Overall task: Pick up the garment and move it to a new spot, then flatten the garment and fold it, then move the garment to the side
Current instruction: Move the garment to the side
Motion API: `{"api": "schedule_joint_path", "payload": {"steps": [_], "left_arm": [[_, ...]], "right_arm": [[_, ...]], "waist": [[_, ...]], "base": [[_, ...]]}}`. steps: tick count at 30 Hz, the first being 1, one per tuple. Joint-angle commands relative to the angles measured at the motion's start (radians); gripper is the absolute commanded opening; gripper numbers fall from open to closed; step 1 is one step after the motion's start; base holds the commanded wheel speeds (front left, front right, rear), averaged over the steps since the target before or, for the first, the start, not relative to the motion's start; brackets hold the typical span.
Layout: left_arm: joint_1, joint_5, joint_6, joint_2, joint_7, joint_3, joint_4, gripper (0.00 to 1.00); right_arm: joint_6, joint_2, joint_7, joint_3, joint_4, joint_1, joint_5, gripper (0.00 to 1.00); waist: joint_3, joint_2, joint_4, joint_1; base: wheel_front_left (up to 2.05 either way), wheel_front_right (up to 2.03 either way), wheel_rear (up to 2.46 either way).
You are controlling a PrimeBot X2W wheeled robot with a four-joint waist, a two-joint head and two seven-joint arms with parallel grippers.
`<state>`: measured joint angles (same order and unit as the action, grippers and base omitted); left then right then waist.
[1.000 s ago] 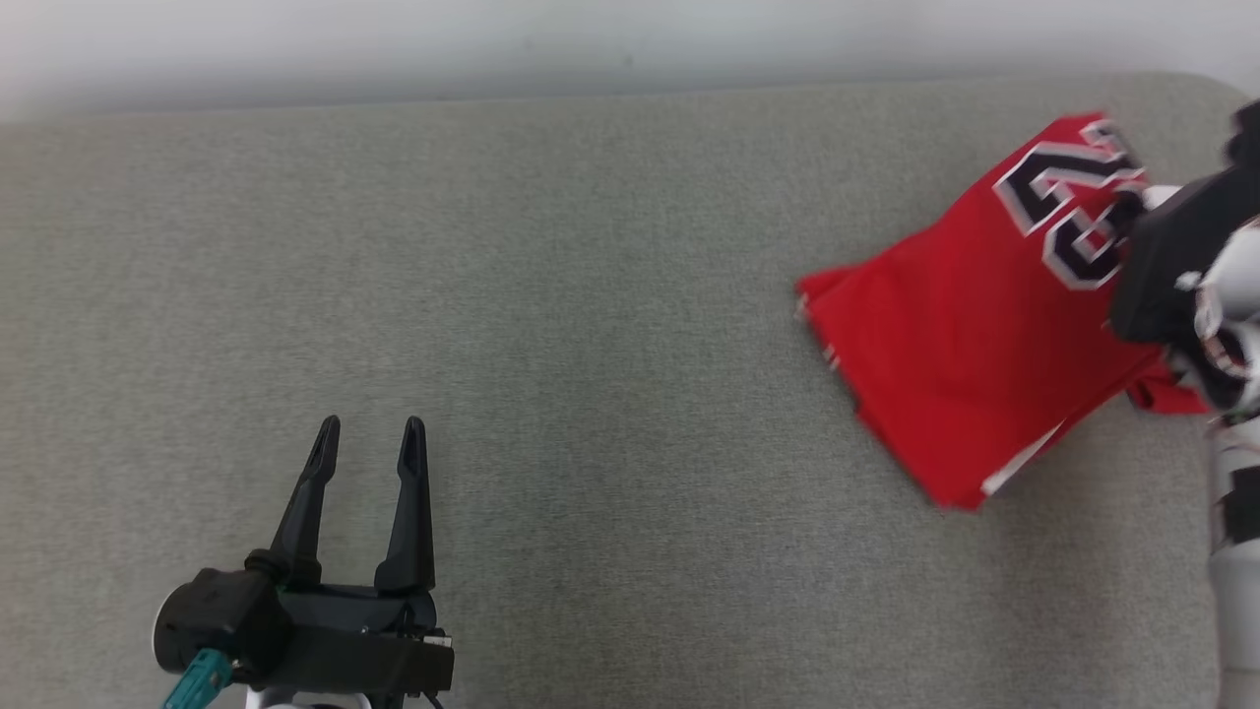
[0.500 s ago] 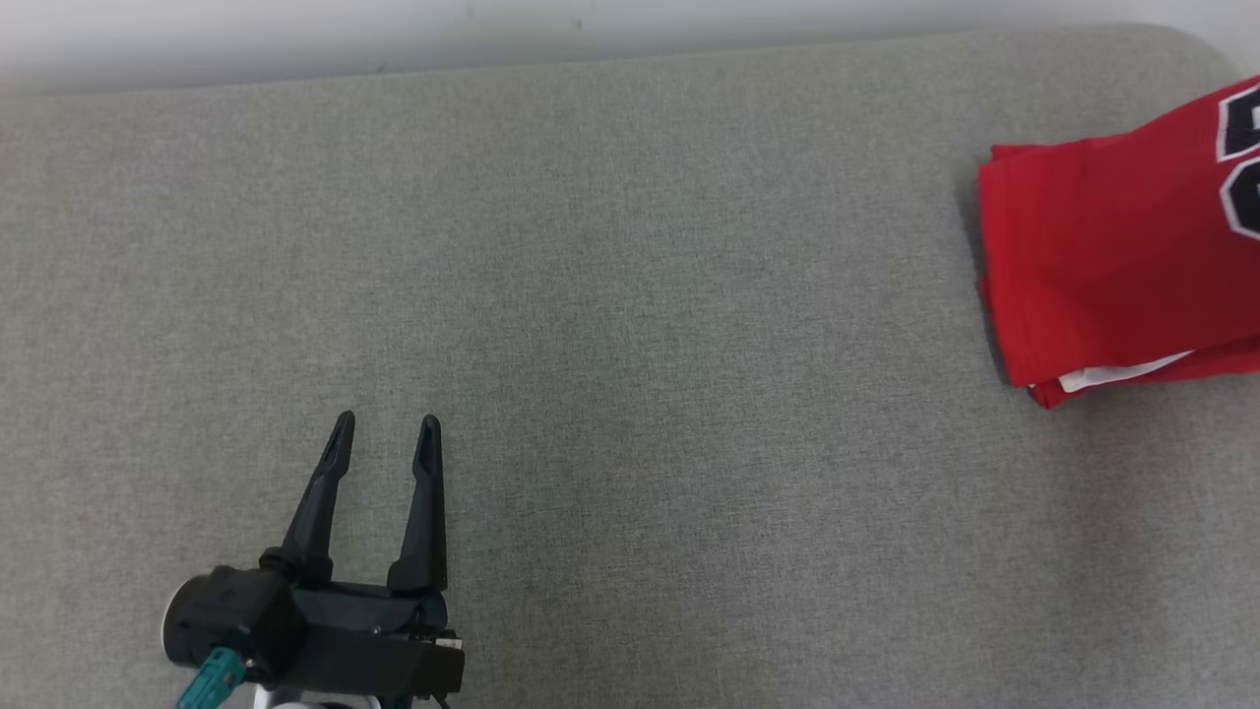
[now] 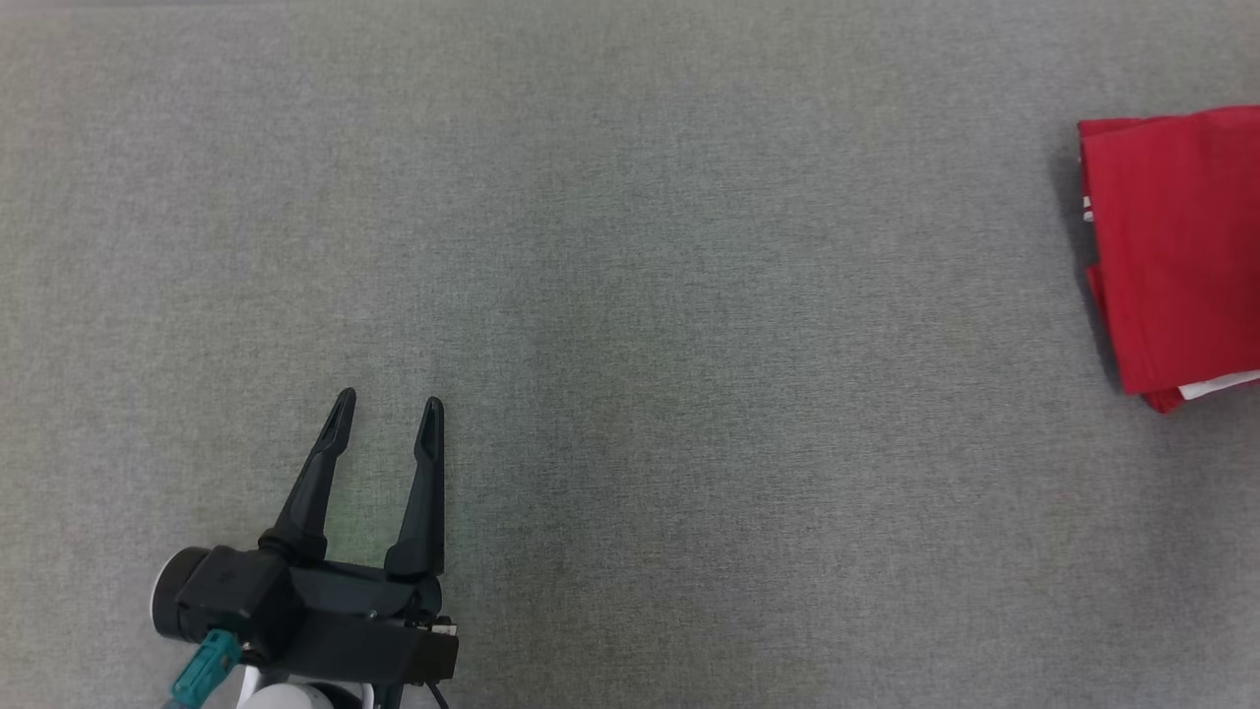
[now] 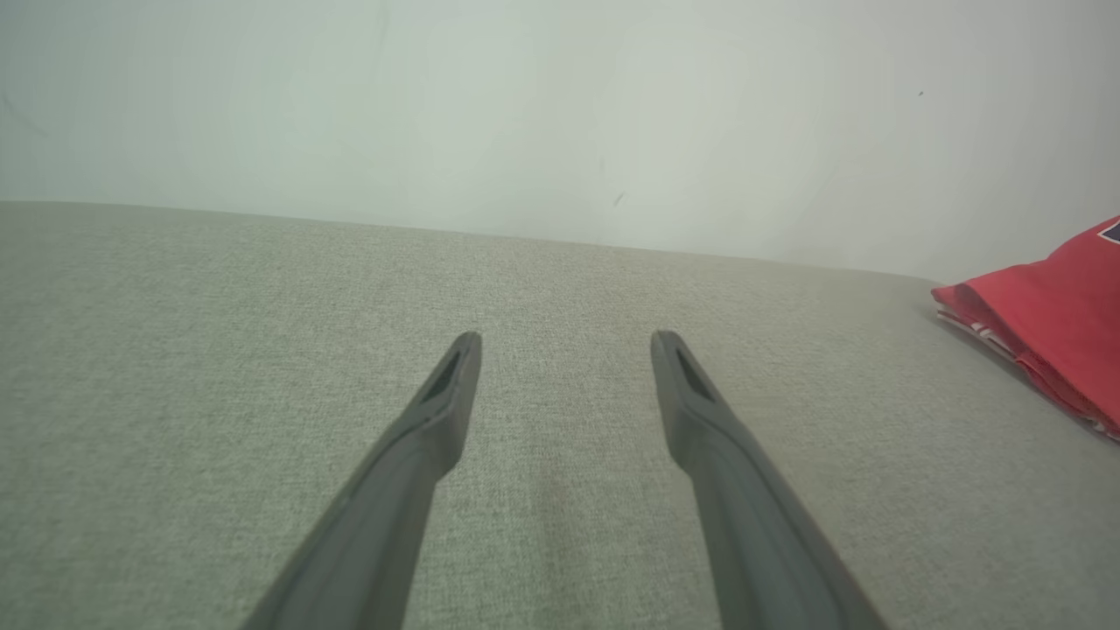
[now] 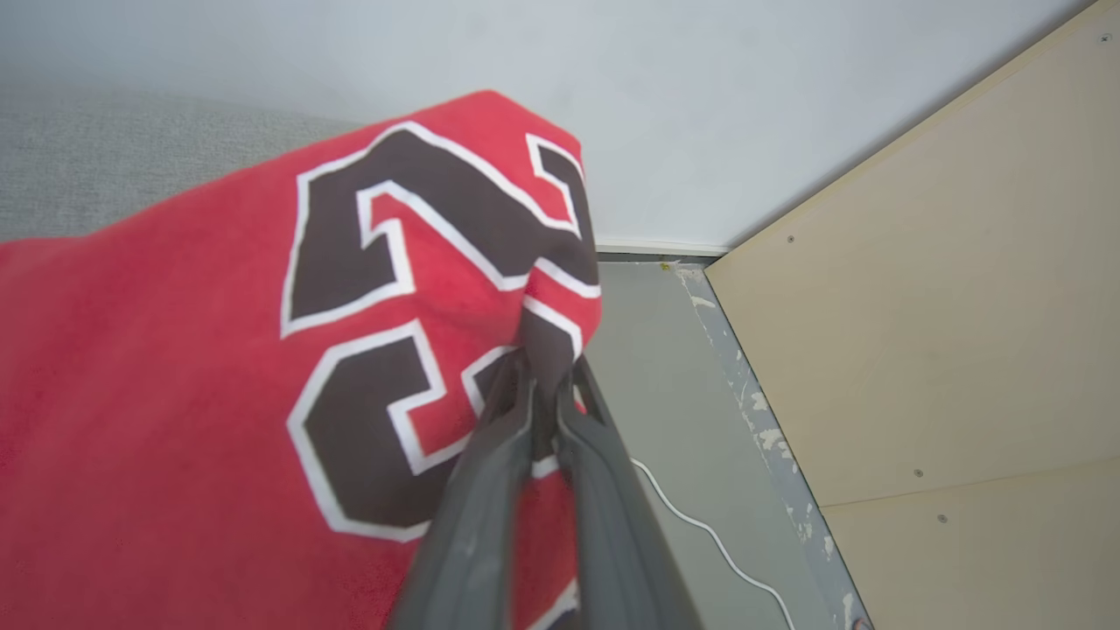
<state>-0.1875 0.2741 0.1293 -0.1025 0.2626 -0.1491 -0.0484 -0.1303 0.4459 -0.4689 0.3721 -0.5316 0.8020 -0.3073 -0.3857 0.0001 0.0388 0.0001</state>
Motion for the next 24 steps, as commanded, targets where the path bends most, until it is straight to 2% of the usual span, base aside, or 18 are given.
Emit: {"api": "schedule_joint_path", "payload": {"steps": [1,2,3,4,13,20,24], "left_arm": [[-0.012,-0.006,0.001,-0.006,0.003,-0.001,0.005,1.0],[-0.013,-0.01,0.001,-0.007,0.003,-0.001,0.006,1.0],[-0.014,-0.012,0.001,-0.008,0.003,-0.001,0.007,1.0],[-0.015,-0.014,0.001,-0.009,0.003,0.0,0.007,1.0],[-0.001,-0.016,0.001,0.008,0.003,0.021,0.032,1.0],[0.036,-0.01,-0.008,0.03,0.003,0.057,0.058,1.0],[0.067,0.016,-0.017,0.043,0.003,0.072,0.018,1.0]], "right_arm": [[-0.001,0.008,0.015,0.013,-0.011,0.009,-0.016,0.0],[-0.001,0.005,0.024,0.018,-0.019,0.008,-0.026,0.0],[-0.001,0.005,0.031,0.016,-0.026,0.005,-0.036,0.37],[-0.001,0.001,0.034,0.02,-0.032,0.005,-0.041,1.0],[-0.001,-0.013,0.089,0.001,-0.055,0.001,-0.063,1.0],[-0.001,-0.046,0.192,0.006,-0.059,-0.054,0.029,1.0],[-0.001,-0.105,0.292,0.003,-0.001,-0.165,0.135,1.0]], "waist": [[-0.015,-0.0001,-0.016,-0.0001],[-0.016,-0.0001,-0.017,-0.0001],[-0.017,-0.0001,-0.018,-0.0001],[-0.018,-0.0001,-0.018,-0.0001],[0.02,-0.0001,-0.003,-0.0001],[0.114,-0.0001,-0.001,-0.0001],[0.196,-0.0001,-0.017,-0.0001]], "base": [[0.0,0.0,0.0],[0.0,0.0,0.0],[0.0,0.0,0.0],[0.0,0.0,0.0],[0.0,0.0,0.0],[0.0,0.0,0.0],[0.0,0.0,0.0]]}}
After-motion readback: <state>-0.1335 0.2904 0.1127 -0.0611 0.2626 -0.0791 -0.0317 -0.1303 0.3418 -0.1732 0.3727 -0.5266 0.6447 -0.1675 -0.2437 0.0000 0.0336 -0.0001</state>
